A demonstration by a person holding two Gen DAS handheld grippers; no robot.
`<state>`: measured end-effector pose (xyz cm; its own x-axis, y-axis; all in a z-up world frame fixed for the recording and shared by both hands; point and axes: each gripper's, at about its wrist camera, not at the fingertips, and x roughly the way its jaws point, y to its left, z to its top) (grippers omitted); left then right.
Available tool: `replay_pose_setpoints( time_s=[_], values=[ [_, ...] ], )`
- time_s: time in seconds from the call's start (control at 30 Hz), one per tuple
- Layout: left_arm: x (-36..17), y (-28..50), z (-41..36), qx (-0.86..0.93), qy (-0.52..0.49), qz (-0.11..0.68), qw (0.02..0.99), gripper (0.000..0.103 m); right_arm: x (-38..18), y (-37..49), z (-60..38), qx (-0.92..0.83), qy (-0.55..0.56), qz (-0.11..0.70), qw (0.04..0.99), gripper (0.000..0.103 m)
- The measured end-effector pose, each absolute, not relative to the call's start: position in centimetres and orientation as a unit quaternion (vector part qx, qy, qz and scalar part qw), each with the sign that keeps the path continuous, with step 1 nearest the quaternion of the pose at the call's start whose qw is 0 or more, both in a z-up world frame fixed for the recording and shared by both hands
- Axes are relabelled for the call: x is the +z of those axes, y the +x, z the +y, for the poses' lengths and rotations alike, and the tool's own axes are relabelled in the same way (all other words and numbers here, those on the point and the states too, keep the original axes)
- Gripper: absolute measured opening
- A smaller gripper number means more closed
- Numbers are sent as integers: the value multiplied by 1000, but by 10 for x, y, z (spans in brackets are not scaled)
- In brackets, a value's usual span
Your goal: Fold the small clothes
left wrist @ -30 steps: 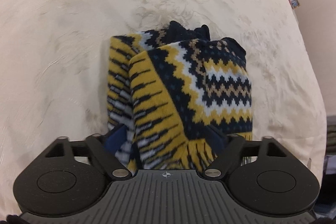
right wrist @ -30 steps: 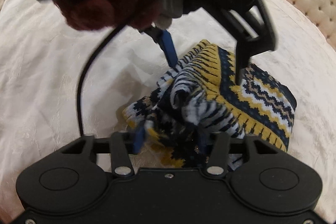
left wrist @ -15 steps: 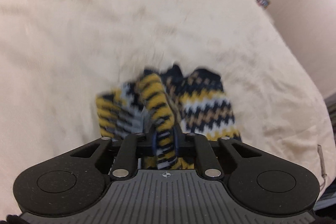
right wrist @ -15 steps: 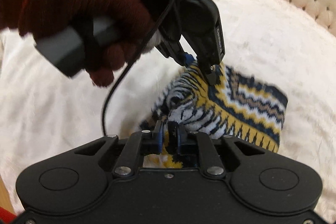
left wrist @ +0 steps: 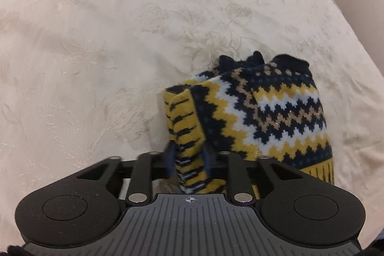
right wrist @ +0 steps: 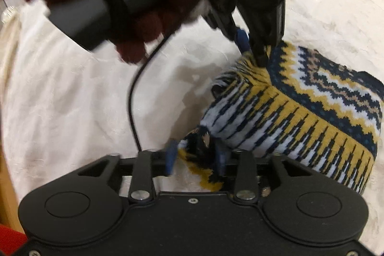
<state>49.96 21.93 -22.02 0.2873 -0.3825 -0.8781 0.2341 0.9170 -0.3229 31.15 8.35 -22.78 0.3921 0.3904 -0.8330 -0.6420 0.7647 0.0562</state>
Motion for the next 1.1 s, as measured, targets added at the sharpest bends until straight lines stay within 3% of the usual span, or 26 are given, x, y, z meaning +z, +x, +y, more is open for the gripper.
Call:
replay_pose_setpoints(
  time_s=[0.1, 0.3, 0.47, 0.67, 0.87, 1.1],
  values=[
    [-210, 496, 223, -193, -74, 558, 803, 42, -214, 297, 69, 326, -107, 442, 829, 69],
    [-178, 468, 213, -207, -68, 512, 831, 61, -199, 274, 40, 302, -58, 434, 846, 74],
    [-179, 442, 185, -238, -39, 512, 824, 63, -196, 257, 16, 260, -20, 450, 854, 74],
    [-220, 421, 167, -213, 59, 538, 814, 66, -202, 261, -14, 232, 16, 467, 853, 74],
    [-240, 423, 200, -175, -29, 574, 799, 81, -194, 264, -41, 212, 46, 466, 858, 75],
    [-238, 425, 200, -180, -12, 566, 804, 81, -191, 308, -56, 211, 39, 449, 867, 75]
  ],
)
